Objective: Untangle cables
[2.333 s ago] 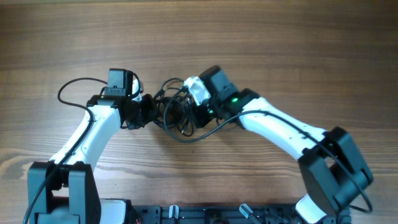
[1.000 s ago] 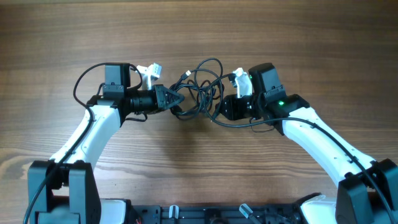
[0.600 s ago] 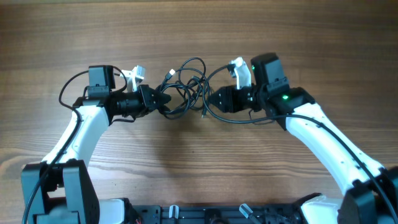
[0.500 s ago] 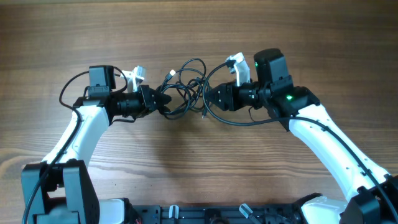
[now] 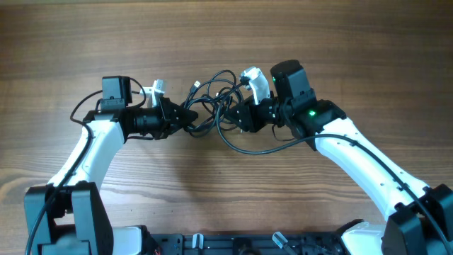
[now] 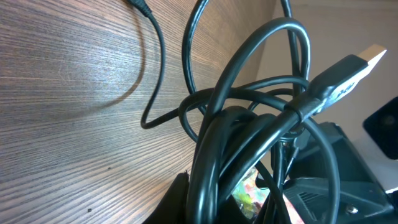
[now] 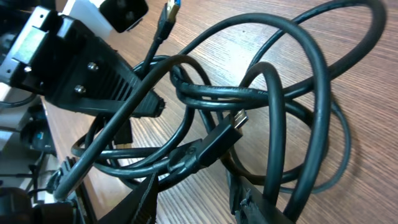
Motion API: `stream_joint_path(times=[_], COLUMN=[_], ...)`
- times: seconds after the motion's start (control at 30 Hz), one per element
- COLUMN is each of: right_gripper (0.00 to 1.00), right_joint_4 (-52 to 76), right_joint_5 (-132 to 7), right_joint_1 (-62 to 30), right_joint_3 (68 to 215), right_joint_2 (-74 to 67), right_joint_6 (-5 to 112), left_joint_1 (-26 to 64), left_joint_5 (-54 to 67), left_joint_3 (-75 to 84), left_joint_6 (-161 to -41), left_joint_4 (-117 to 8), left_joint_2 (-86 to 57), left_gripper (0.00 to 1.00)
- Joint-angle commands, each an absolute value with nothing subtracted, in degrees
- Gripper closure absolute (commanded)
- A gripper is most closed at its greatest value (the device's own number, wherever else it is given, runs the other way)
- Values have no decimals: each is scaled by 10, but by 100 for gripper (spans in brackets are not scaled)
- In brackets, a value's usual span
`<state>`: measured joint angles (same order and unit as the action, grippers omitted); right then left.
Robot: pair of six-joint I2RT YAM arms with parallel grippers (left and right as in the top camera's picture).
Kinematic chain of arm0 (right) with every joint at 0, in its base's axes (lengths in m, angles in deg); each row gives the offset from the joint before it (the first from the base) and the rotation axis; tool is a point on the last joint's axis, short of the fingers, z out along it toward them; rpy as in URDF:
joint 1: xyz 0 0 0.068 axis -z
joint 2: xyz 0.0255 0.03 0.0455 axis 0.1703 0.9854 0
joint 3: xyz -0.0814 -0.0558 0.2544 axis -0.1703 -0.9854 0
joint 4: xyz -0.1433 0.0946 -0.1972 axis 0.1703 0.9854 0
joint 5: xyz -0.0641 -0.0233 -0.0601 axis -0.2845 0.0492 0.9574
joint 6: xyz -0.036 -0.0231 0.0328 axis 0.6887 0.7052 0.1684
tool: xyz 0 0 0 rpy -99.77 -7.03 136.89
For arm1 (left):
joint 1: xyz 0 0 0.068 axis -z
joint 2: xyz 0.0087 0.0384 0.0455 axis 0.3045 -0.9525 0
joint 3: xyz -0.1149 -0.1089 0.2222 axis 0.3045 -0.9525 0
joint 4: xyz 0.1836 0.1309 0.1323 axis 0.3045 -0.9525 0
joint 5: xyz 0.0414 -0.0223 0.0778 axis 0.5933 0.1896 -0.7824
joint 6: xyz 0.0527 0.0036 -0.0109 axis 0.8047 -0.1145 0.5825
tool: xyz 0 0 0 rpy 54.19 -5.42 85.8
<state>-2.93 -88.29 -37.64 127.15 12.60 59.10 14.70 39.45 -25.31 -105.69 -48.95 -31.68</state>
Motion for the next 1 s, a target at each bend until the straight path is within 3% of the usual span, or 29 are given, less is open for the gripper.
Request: stream_joint_path(times=[0.0, 0.3, 0.6, 0.97], right_gripper=[54, 51, 50, 50], right_joint_4=[-59, -38, -28, -11], right_joint_5=[-950, -906, -734, -819], right_joint_1=[-375, -375, -375, -375], right_joint_3=[1270, 1274, 1274, 1274], right_joint_2=[126, 94, 97, 133], right_joint_6=[636, 800, 762, 703], left_joint_1=[145, 145, 145, 145], left_joint_5=[429, 426, 427, 426], left_joint_3=[-254, -254, -254, -254], left_joint_6=[-1054, -1053, -1052, -1052], left_joint_4=[-488, -488, -488, -486], left_joint_2=[-317, -317, -317, -317], left_gripper=[96, 96, 96, 96])
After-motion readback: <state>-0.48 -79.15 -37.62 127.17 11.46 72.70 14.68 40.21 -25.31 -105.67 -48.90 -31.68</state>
